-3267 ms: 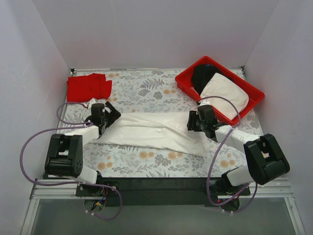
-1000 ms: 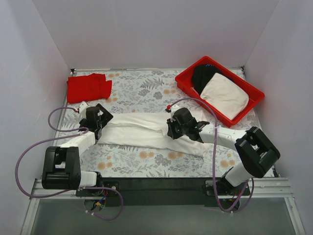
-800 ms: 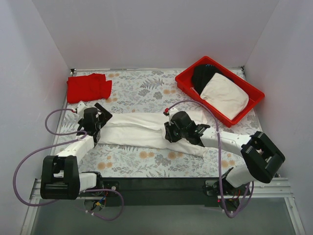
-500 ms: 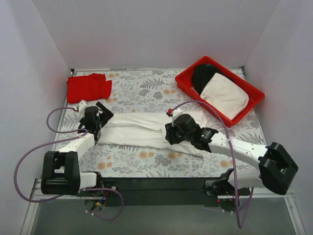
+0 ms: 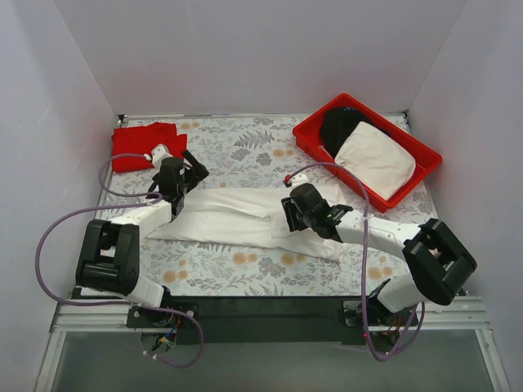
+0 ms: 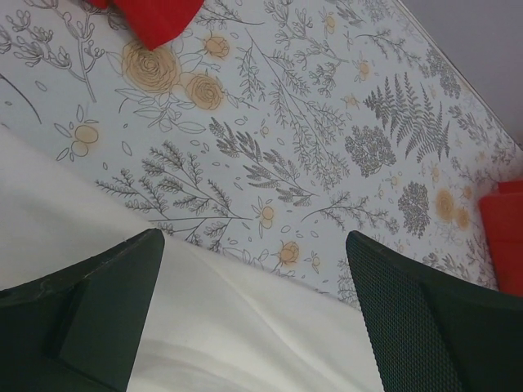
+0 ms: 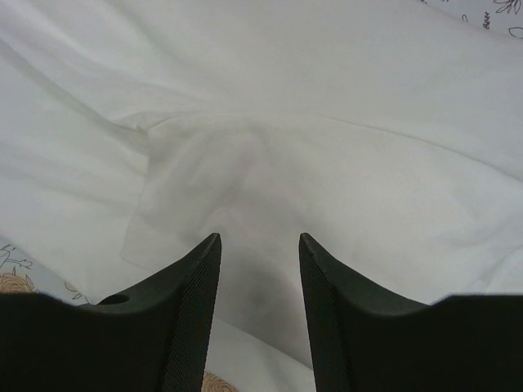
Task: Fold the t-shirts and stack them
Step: Fold the tshirt
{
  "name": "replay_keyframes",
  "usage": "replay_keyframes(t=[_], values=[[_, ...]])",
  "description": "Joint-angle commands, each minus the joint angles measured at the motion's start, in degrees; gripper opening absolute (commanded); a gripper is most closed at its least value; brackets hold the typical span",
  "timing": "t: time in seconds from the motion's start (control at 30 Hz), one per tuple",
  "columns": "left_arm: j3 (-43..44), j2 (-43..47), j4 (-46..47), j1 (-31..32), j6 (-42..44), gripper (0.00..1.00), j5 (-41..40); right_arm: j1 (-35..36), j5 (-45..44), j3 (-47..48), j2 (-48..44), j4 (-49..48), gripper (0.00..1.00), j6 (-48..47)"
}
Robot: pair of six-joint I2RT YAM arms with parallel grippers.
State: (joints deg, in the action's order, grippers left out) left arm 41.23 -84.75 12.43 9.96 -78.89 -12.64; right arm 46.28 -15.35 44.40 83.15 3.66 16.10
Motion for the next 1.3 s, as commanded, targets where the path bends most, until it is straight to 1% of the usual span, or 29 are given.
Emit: replay_keyframes(t=[0.0,0.17,0.2,0.3,0.47,0.6,0.77,0.8,0.9,1.0,1.13,1.27], values=[[2.6,-3.0,2.1,1.0,1.2,0.86,-1.2,0.0,-0.6,-0.8,-1.4,-2.8,0.39,0.2],[3.5,-8.1,3.0,2.4,1.4,0.86,-0.9,0.3,5.0,-4.5,-3.3,-1.8,0.39,3.2],[3.2,-8.6,3.1,3.1,1.2,0.86,-0.8,0.4,7.9,-6.0,-3.6,-1.8,0.39,3.8],[2.5,-10.0,3.3,4.4,1.0,0.86,-0.9,1.3,12.3,-8.4,-5.9,-1.7,0.39,5.7],[-1.0,-7.8,2.6,5.5,0.5,0.86,-1.9,2.7,13.2,-10.5,-10.4,-1.5,0.39,6.9],[-4.3,-2.6,1.2,5.8,-0.3,0.86,-3.0,2.7,9.9,-9.3,-11.4,-1.4,0.4,5.9],[-7.2,2.0,-1.6,5.9,-0.5,0.86,-4.5,2.6,7.1,-4.3,-6.3,-1.1,0.41,3.6],[-8.3,3.0,-1.7,6.0,-0.5,0.86,-5.2,2.6,6.7,-2.1,-5.4,-1.2,0.41,3.3],[-9.4,5.7,-2.3,6.0,0.5,0.86,-5.9,2.7,6.0,2.8,0.8,-1.3,0.4,1.7],[-9.8,7.4,-4.2,6.0,1.0,0.87,-7.0,2.6,6.2,5.9,5.0,-1.2,0.41,0.3],[-12.0,8.7,-4.7,6.0,1.1,0.87,-8.1,2.3,6.4,10.4,8.6,-1.4,0.41,-0.7],[-12.0,11.8,-5.6,6.0,1.5,0.87,-8.4,2.1,6.9,14.3,10.1,-2.1,0.41,-1.6]])
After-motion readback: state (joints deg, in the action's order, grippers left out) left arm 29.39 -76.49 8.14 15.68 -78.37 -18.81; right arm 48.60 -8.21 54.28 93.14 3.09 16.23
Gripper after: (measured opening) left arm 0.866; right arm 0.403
